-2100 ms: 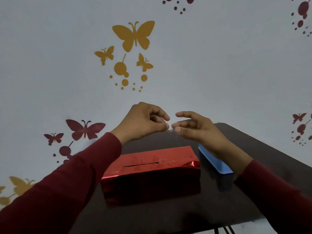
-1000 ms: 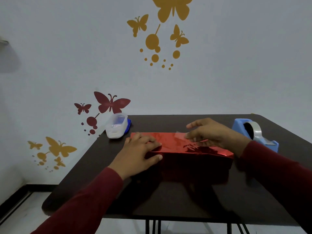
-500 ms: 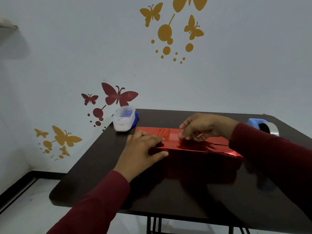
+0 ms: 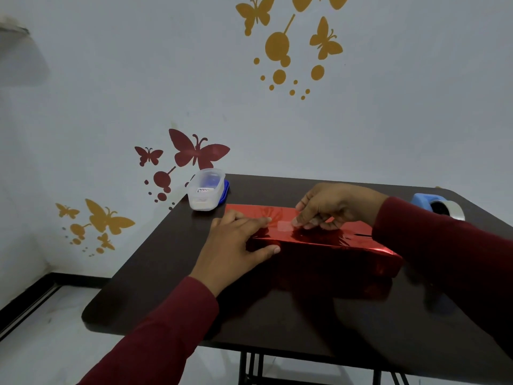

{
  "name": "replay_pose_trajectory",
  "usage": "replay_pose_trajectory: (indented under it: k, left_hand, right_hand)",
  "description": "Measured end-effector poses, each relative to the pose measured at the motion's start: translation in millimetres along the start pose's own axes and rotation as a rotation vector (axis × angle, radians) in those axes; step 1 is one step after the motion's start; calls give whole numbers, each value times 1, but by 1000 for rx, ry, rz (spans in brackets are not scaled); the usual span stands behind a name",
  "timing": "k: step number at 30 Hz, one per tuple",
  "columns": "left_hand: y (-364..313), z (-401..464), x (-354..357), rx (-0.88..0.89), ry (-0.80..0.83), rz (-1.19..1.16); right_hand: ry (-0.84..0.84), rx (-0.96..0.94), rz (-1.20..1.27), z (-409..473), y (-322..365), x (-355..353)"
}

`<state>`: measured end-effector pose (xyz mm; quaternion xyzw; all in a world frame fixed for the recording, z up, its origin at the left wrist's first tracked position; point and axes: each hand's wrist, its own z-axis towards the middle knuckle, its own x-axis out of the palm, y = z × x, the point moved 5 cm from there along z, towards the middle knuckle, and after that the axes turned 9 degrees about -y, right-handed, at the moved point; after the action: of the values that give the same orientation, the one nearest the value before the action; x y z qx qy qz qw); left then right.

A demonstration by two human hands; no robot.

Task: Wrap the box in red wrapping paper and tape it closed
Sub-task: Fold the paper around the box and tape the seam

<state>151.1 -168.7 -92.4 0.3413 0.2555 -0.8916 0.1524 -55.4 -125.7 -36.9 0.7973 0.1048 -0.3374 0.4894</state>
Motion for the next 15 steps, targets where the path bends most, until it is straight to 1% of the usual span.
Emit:
replay_pose_trajectory:
  k: [10,15]
  left_hand:
    - [0,-1,-2,-21,-6,-20]
    - [-1,0,-1,-25,9,-7]
  right_hand:
    - [-49,2,-86,-2,2,5]
    - [-67,8,-189,2,7,9]
